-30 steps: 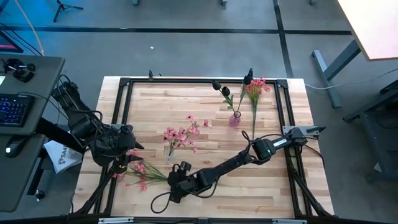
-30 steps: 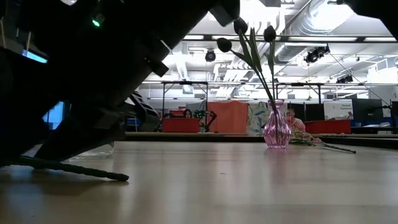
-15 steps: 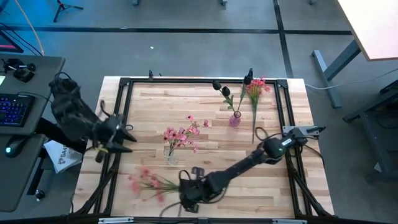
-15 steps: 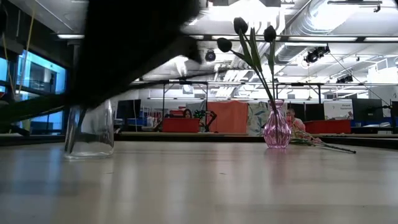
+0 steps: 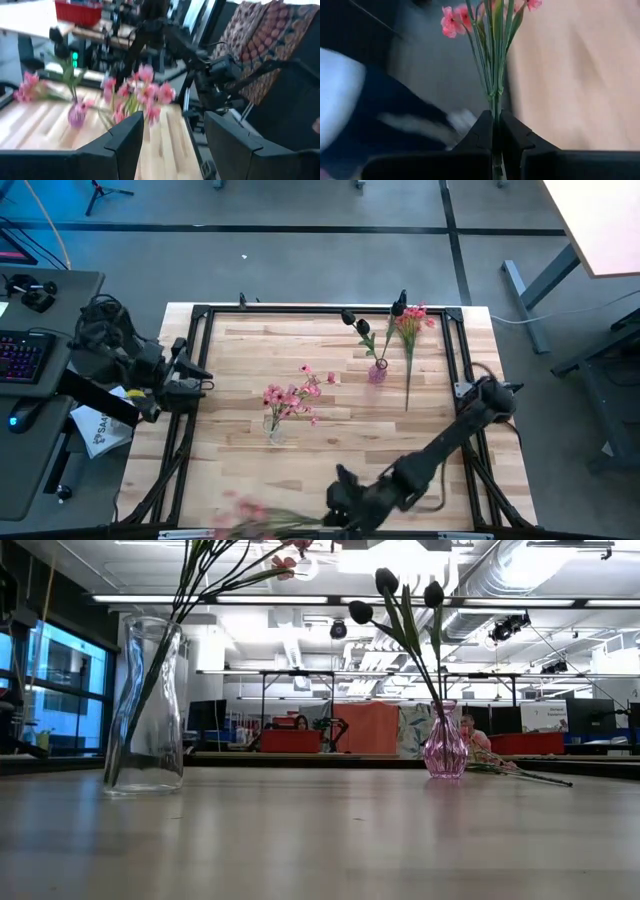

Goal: Sort flowers into vase by color
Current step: Put the bottom pink flowers into the transparent vase

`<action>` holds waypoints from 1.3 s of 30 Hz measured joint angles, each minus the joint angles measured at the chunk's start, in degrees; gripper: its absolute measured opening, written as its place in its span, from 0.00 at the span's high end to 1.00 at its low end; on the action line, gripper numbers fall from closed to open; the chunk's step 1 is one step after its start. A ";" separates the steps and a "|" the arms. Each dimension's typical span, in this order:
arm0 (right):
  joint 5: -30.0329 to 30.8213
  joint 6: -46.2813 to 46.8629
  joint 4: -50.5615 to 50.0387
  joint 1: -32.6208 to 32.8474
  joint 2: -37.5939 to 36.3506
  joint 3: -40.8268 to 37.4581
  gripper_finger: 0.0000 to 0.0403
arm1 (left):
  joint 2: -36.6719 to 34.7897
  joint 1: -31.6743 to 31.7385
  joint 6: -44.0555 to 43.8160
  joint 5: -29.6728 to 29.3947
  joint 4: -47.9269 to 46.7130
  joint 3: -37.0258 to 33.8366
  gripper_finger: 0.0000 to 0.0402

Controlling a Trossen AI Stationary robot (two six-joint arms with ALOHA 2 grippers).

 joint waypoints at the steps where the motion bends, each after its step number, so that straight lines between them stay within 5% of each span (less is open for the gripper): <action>1: 0.30 -2.07 6.36 -0.57 -0.98 -1.20 1.00 | 0.06 0.00 1.37 -0.24 1.69 -0.01 0.51; 7: 0.98 -19.75 30.59 -4.64 -3.18 -1.31 1.00 | -1.16 0.02 6.15 -0.44 8.23 -0.01 0.51; 18: 7.05 -54.43 32.41 -11.78 -4.46 13.90 1.00 | 3.25 0.27 19.22 -6.17 23.30 -0.01 0.51; 31: 4.85 -53.69 33.69 -20.04 -4.42 17.07 1.00 | 22.27 6.68 45.90 -6.17 63.03 -0.08 0.51; 39: 6.29 -55.42 33.62 -20.70 -4.39 17.07 1.00 | 22.65 10.16 45.57 3.72 67.43 -0.01 0.51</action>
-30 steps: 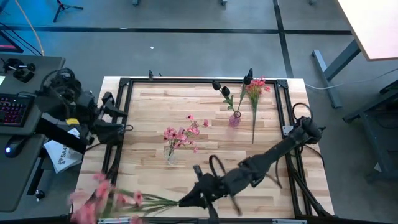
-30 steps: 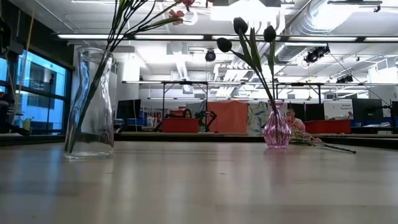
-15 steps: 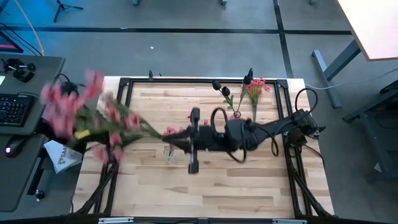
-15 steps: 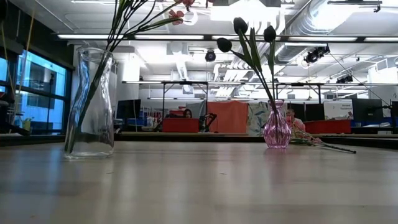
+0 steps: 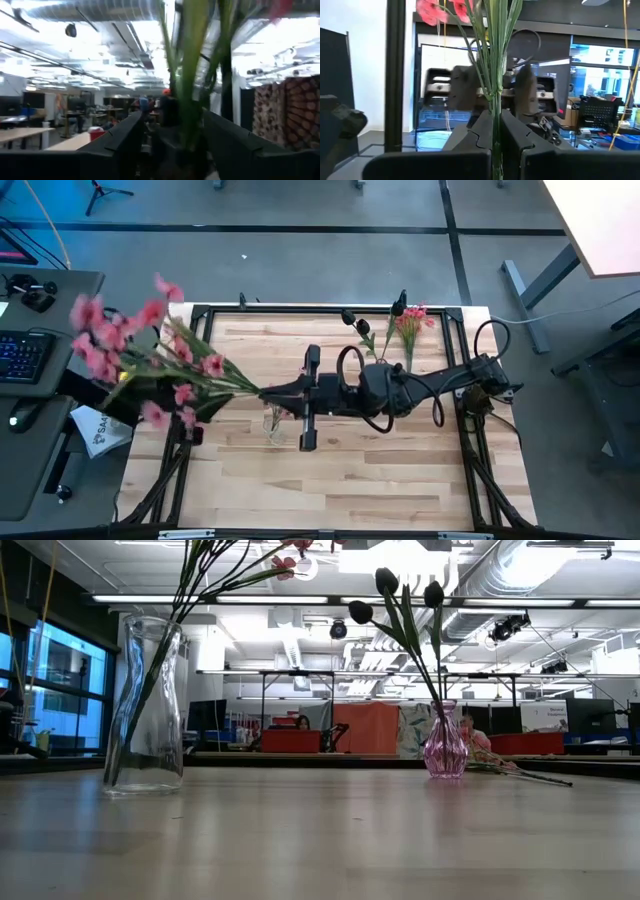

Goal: Sort flowers into vase by color
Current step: Put the bottom pink flowers into the transparent vase

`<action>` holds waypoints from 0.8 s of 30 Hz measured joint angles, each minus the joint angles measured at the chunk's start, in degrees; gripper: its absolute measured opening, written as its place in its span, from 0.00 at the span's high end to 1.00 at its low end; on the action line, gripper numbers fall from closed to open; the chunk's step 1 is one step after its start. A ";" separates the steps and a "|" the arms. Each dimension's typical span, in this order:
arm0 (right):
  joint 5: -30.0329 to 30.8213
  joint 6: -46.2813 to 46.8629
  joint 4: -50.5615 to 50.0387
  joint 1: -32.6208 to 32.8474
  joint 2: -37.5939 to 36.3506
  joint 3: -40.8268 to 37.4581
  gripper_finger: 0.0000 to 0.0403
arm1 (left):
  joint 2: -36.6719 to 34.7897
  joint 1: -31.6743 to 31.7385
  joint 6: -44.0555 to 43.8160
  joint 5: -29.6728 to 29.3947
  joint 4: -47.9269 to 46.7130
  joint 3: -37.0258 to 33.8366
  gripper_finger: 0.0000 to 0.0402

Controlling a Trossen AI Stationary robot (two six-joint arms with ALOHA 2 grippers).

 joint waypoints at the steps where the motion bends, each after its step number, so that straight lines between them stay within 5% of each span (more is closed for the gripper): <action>1: 0.05 0.02 -0.01 -0.19 0.00 0.00 1.00 | 0.15 0.44 -0.96 0.59 -0.94 0.00 0.51; 24: -3.08 1.55 -5.41 -1.85 0.04 -0.02 1.00 | 1.29 6.94 -4.72 10.85 -2.71 0.00 0.52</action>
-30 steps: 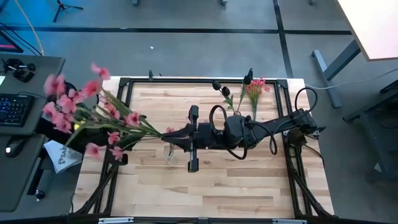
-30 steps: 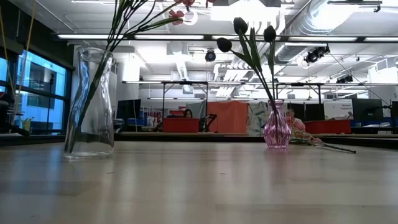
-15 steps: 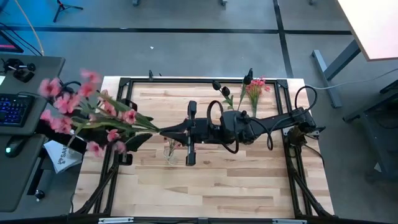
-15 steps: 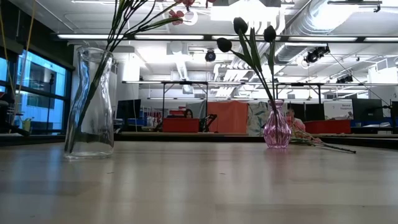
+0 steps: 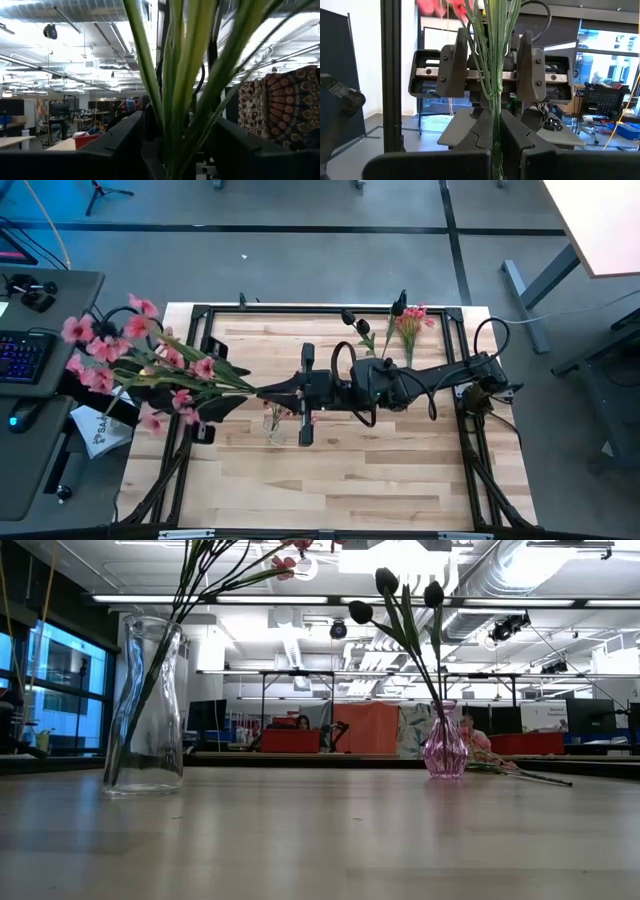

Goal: Sort flowers into vase by color
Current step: Put the bottom pink flowers into the transparent vase

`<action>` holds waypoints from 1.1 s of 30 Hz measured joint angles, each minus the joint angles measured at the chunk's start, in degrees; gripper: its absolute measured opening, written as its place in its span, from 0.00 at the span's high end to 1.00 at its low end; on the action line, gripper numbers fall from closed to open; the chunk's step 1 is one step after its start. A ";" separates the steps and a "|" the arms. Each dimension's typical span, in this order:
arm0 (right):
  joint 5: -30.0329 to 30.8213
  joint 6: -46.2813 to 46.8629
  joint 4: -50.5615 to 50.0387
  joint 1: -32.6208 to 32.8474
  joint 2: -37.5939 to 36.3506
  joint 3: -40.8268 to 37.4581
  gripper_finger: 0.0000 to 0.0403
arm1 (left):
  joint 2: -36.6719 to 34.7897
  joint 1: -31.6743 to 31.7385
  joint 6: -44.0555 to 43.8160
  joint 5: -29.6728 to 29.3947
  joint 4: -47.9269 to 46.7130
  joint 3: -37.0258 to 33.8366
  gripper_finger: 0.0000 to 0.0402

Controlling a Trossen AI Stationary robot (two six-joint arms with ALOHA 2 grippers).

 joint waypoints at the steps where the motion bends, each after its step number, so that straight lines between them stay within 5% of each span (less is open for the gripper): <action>1: 0.00 0.17 0.00 0.00 0.00 0.00 1.00 | 0.00 0.06 -0.15 0.02 -0.20 0.00 0.53; 12: 0.02 0.26 0.81 0.17 0.02 -0.04 0.99 | -0.44 0.06 0.31 0.02 -2.23 0.00 0.93; 20: 4.13 -0.31 1.57 1.36 -0.03 -0.04 0.71 | -4.04 -0.36 1.91 -1.61 -5.41 0.00 0.99; 26: 13.24 -6.73 -0.98 3.83 -4.38 -0.05 0.43 | -9.88 -4.66 -2.23 -13.26 -22.84 0.02 1.00; 33: 16.87 -2.22 -13.91 8.33 -10.37 0.00 0.29 | -13.65 -15.74 -29.71 -20.59 -52.17 0.02 1.00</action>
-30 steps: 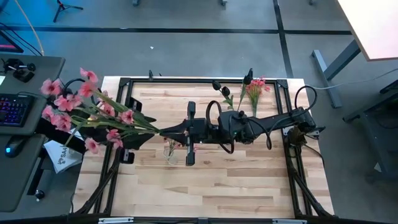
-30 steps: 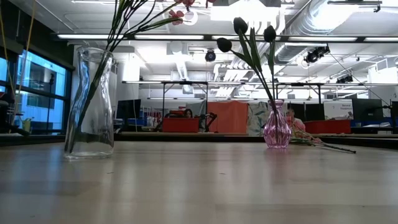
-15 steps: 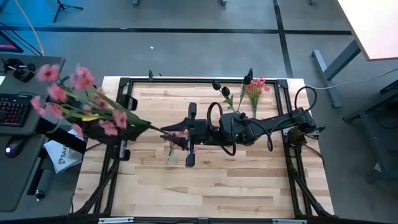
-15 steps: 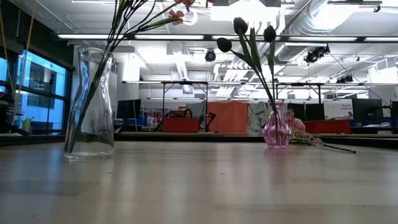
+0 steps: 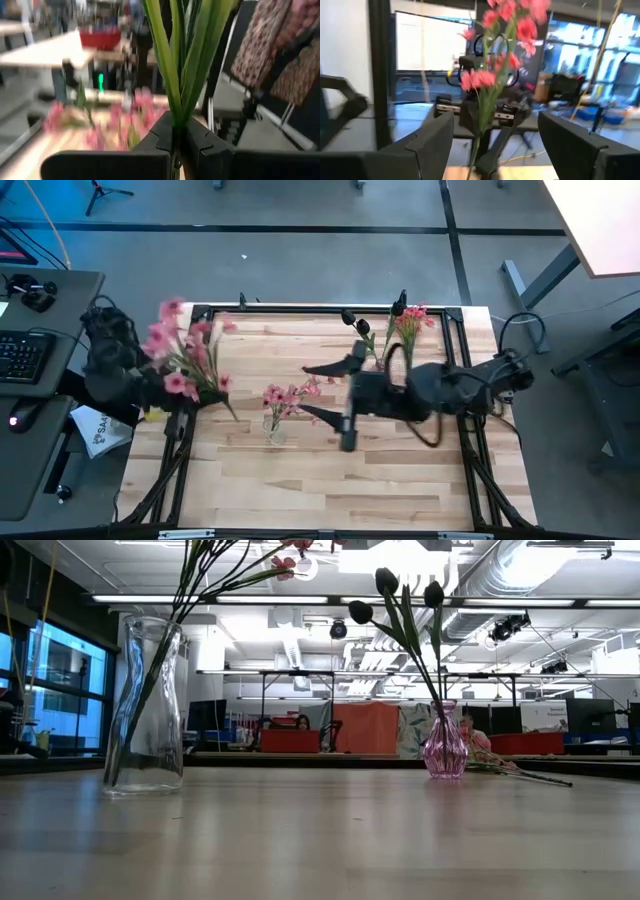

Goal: Sort flowers into vase by color
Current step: Put the bottom pink flowers into the transparent vase

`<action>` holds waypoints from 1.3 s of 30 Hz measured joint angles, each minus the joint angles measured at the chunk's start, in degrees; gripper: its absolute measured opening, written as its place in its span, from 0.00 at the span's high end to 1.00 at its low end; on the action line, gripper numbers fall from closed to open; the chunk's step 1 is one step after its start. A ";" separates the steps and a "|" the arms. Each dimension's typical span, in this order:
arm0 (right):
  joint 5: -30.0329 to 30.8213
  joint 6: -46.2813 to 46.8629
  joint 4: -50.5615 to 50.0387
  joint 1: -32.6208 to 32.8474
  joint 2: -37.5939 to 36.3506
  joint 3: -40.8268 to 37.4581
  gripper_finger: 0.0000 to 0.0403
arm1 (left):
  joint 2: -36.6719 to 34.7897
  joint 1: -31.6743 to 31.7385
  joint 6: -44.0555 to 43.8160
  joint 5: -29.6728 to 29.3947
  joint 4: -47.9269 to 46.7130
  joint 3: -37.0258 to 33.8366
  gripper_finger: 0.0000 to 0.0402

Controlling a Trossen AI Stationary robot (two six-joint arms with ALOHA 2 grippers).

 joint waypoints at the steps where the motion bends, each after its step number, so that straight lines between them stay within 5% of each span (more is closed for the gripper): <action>1: 0.08 1.26 -1.22 0.70 -0.76 0.00 0.29 | 0.44 -1.99 -3.35 -2.24 -2.68 0.00 1.00; 9: 2.78 5.90 -6.37 4.78 -2.51 -0.04 0.28 | 5.49 -14.41 -18.77 -21.42 -6.61 -5.10 1.00; 14: 4.91 5.13 -7.26 4.91 -2.53 -0.04 0.28 | 6.10 -16.64 -26.92 -27.34 6.09 -16.85 1.00; 18: 4.90 5.06 -7.16 4.07 -2.51 -0.04 0.28 | 4.64 -15.80 -20.73 -29.32 18.62 -23.05 1.00; 20: 4.90 5.06 -7.11 3.58 -2.51 -0.04 0.28 | 3.15 -14.07 -14.72 -27.73 24.08 -24.46 1.00; 27: 4.87 5.96 -7.18 2.42 -2.51 -0.04 0.28 | -4.70 -3.58 5.31 -4.33 35.14 -27.17 1.00; 33: 4.74 9.41 -9.67 2.62 -2.51 -0.04 0.28 | -14.17 -1.58 6.79 -1.86 36.10 -34.60 1.00; 39: 4.74 13.01 -10.51 2.59 -2.48 -0.04 0.28 | -18.64 -0.01 12.92 -2.65 60.51 -48.13 1.00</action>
